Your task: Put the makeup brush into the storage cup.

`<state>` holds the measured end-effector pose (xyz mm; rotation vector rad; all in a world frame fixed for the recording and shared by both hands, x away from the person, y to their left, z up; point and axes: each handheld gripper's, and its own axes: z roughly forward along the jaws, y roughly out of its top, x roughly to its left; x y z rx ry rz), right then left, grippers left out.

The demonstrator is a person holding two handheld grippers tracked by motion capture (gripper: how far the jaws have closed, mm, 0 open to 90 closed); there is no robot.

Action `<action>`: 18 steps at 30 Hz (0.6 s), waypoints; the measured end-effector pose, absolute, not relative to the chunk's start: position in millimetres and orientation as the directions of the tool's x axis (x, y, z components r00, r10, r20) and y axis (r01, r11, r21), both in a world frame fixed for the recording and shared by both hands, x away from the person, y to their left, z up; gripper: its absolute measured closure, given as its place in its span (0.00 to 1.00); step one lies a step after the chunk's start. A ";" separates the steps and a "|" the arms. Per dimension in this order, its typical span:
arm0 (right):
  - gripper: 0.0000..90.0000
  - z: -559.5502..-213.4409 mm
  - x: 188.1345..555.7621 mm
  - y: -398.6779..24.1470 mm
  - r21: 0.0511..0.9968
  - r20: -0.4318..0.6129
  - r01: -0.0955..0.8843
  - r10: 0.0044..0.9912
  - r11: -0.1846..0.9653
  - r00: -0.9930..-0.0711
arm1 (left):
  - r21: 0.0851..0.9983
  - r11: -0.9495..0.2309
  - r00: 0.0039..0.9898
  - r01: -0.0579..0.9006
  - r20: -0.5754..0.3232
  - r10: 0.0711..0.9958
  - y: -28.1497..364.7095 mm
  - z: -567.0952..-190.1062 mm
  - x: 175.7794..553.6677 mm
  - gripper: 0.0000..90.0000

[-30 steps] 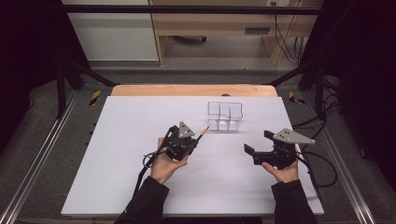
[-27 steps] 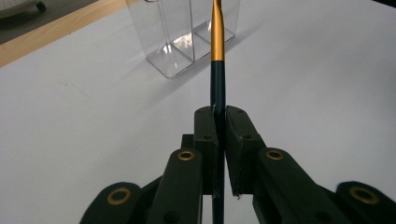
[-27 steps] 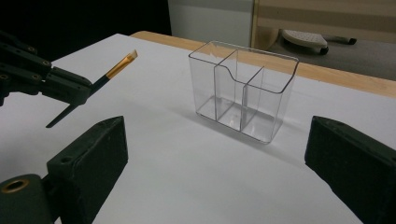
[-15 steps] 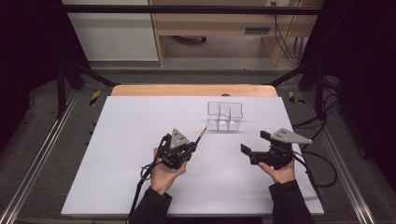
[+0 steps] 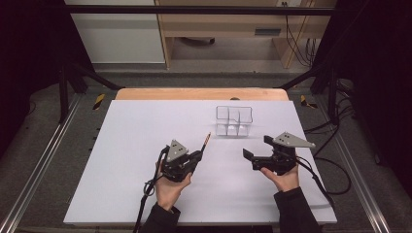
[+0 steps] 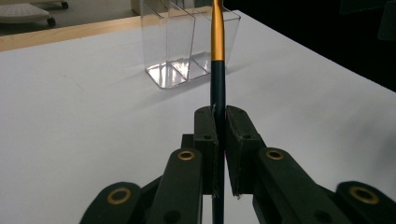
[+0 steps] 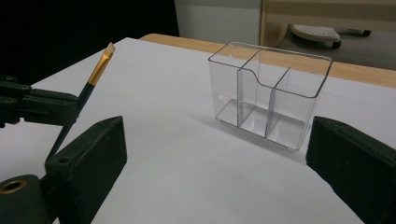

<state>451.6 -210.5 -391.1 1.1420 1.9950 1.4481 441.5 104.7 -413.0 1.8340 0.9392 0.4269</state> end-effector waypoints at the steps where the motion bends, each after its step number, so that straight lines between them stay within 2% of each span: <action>1: 0.06 -390.8 451.8 -209.1 0.922 0.131 0.370 0.808 0.114 -0.575 | 0.888 -0.203 0.635 0.412 -0.120 0.763 105.3 -413.8 441.1 0.92; 6: 0.08 -388.2 456.2 -197.6 0.922 0.169 0.378 0.789 0.085 -0.591 | 0.897 -0.180 0.623 0.403 -0.124 0.773 107.7 -415.6 438.8 0.92; 12: 0.08 -386.6 458.3 -179.2 0.919 0.156 0.379 0.780 0.111 -0.606 | 0.902 -0.159 0.609 0.401 -0.133 0.782 108.6 -419.3 435.9 0.92; 18: 0.09 -381.5 460.6 -171.6 0.925 0.187 0.374 0.771 0.071 -0.608 | 0.902 -0.151 0.607 0.405 -0.141 0.782 105.6 -423.1 434.1 0.92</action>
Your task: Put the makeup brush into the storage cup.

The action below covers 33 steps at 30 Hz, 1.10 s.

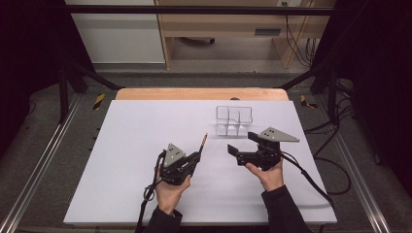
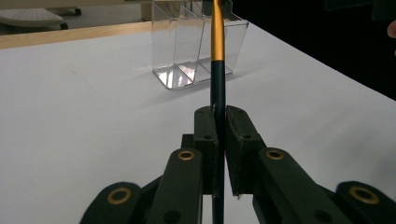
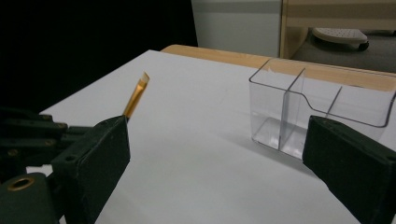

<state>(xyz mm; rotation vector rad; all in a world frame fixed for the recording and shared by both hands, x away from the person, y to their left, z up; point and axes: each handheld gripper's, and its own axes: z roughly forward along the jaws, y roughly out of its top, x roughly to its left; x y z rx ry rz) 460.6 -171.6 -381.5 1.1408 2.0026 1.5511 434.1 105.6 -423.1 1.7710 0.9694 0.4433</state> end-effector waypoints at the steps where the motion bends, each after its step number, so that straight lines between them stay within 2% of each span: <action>1: 0.10 -380.3 462.0 -167.8 0.926 0.202 0.373 0.765 0.054 -0.612 | 0.904 -0.144 0.605 0.403 -0.145 0.783 105.2 -424.1 432.7 0.92; 33: 0.21 -393.6 463.4 -134.2 0.901 0.314 0.435 0.706 -0.009 -0.635 | 0.916 -0.131 0.608 0.379 -0.140 0.782 86.5 -432.6 421.2 0.92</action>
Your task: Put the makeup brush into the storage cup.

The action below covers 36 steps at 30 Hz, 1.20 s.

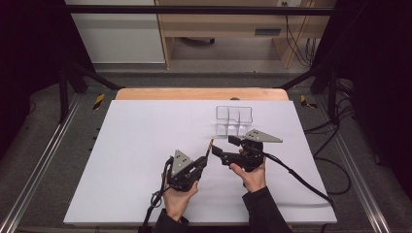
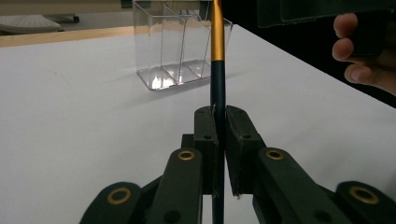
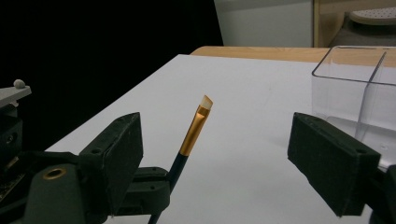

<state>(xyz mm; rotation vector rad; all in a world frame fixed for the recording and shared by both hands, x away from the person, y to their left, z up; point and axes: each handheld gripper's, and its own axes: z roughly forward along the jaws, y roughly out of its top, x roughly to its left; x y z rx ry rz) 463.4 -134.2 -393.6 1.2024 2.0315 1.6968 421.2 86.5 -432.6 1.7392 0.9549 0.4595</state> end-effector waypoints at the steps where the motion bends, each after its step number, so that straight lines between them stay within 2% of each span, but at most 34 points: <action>1: 0.22 -393.9 463.9 -133.9 0.901 0.317 0.433 0.705 -0.016 -0.634 | 0.916 -0.130 0.608 0.380 -0.141 0.781 86.1 -432.6 421.4 0.92; 23: 0.40 -404.3 465.1 -123.6 0.868 0.398 0.490 0.706 -0.082 -0.586 | 0.925 -0.145 0.610 0.351 -0.109 0.785 74.2 -424.8 418.4 0.92; 36: 0.60 -406.5 464.8 -120.3 0.845 0.449 0.520 0.689 -0.122 -0.568 | 0.927 -0.138 0.604 0.349 -0.109 0.790 73.1 -424.2 418.8 0.92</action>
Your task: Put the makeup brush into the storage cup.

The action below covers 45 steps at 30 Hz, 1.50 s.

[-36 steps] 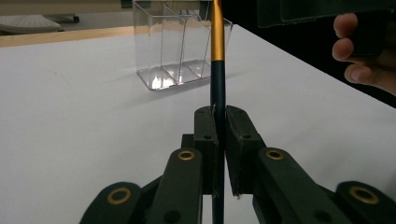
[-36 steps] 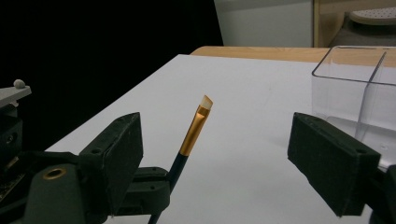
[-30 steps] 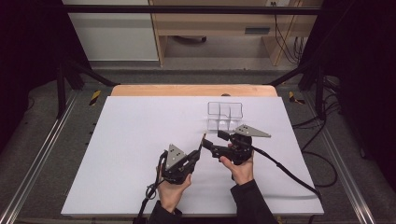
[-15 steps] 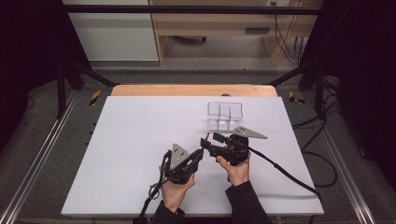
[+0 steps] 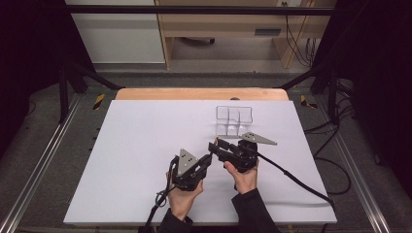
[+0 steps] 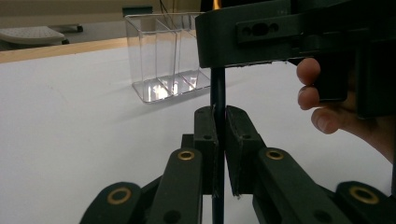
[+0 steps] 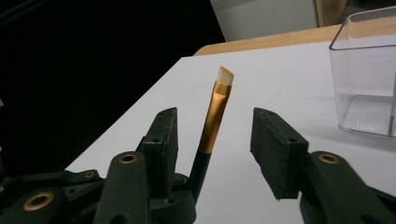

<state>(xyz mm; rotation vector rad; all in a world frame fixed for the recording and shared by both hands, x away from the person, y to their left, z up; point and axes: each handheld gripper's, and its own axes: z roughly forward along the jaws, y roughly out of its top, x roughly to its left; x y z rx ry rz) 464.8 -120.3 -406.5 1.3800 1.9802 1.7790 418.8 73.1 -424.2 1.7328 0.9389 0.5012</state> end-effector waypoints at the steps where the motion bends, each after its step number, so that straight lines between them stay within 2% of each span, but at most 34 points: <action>1: 0.60 -406.5 464.8 -120.3 0.845 0.449 0.520 0.689 -0.122 -0.568 | 0.927 -0.138 0.604 0.349 -0.109 0.790 73.1 -424.2 418.8 0.92; 4: 0.67 -407.0 464.9 -120.2 0.837 0.466 0.531 0.679 -0.132 -0.567 | 0.927 -0.141 0.603 0.348 -0.106 0.790 73.0 -424.5 419.0 0.92; 19: 0.82 -410.6 466.0 -117.8 0.808 0.514 0.570 0.655 -0.151 -0.554 | 0.929 -0.141 0.597 0.343 -0.100 0.796 72.8 -424.4 419.0 0.92; 26: 0.92 -411.2 465.7 -117.1 0.794 0.543 0.584 0.631 -0.172 -0.553 | 0.928 -0.140 0.596 0.345 -0.102 0.796 72.7 -424.6 419.6 0.92; 41: 0.93 -411.6 465.7 -117.2 0.803 0.535 0.574 0.624 -0.164 -0.570 | 0.924 -0.153 0.598 0.350 -0.095 0.796 73.3 -423.1 421.1 0.91; 45: 0.93 -411.7 466.2 -117.1 0.808 0.531 0.566 0.621 -0.165 -0.577 | 0.923 -0.158 0.601 0.351 -0.092 0.794 73.8 -422.7 422.4 0.83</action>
